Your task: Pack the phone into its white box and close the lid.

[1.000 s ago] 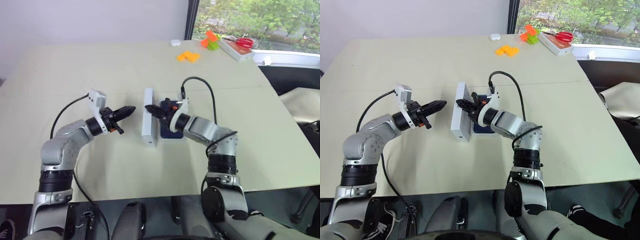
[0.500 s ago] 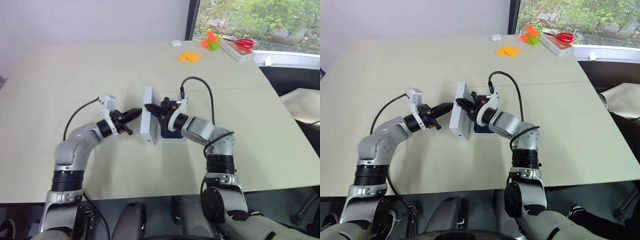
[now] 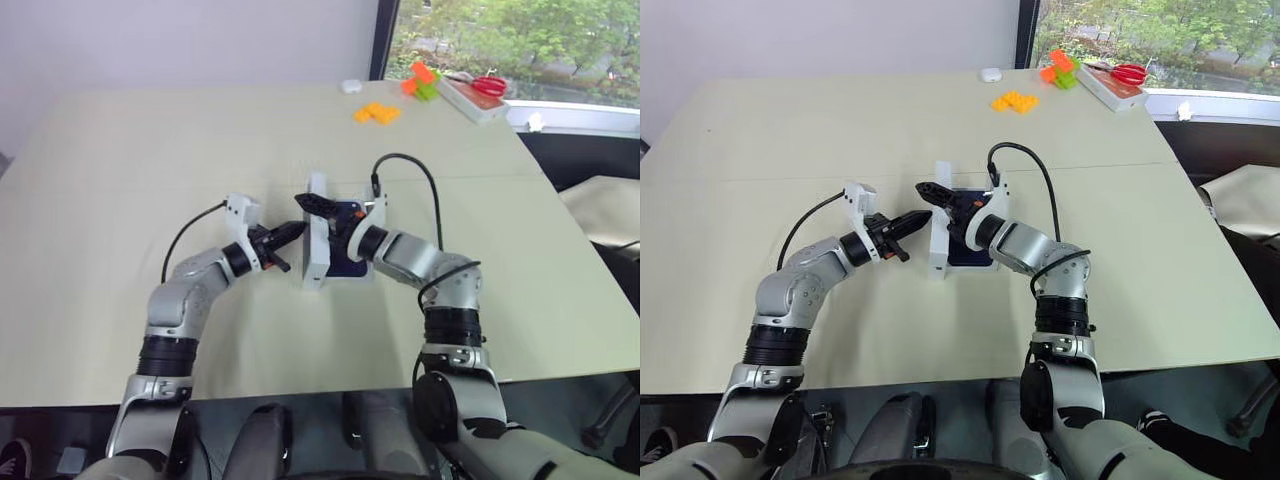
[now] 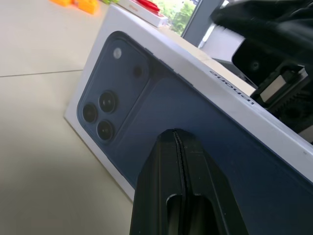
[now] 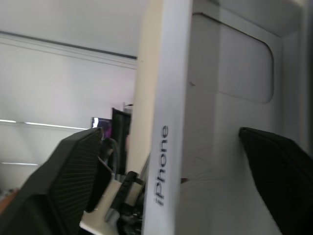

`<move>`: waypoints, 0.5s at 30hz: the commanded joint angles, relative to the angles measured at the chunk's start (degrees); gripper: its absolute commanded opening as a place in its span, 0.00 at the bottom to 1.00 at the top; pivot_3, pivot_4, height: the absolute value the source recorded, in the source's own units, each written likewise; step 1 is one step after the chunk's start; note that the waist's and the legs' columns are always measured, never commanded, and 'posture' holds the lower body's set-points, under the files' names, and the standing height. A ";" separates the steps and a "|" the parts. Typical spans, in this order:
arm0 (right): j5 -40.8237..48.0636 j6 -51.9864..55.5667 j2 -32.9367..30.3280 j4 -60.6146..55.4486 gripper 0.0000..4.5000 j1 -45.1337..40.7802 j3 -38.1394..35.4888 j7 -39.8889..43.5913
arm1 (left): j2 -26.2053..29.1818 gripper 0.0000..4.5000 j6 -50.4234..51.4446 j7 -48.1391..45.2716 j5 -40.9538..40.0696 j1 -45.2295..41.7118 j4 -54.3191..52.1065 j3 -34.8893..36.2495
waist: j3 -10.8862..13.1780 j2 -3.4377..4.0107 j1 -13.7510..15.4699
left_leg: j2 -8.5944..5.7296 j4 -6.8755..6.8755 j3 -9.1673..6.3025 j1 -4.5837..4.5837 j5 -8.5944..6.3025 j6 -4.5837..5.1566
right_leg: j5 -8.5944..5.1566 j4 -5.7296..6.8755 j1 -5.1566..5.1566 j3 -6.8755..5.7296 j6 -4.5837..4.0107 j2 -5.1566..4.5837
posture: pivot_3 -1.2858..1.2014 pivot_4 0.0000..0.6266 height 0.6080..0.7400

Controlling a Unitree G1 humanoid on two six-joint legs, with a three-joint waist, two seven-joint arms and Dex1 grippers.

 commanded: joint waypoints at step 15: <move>-15.56 2.32 -28.04 -9.45 0.99 -4.94 8.36 26.34 | -2.14 0.00 -1.99 -0.35 0.70 -1.85 0.22 -1.32 | 0.00 0.00 0.46 | -0.03 0.01 0.03 -0.04 0.00 0.00 | 0.00 -0.10 0.03 0.00 0.01 0.01 | 0.52 0.24 1.00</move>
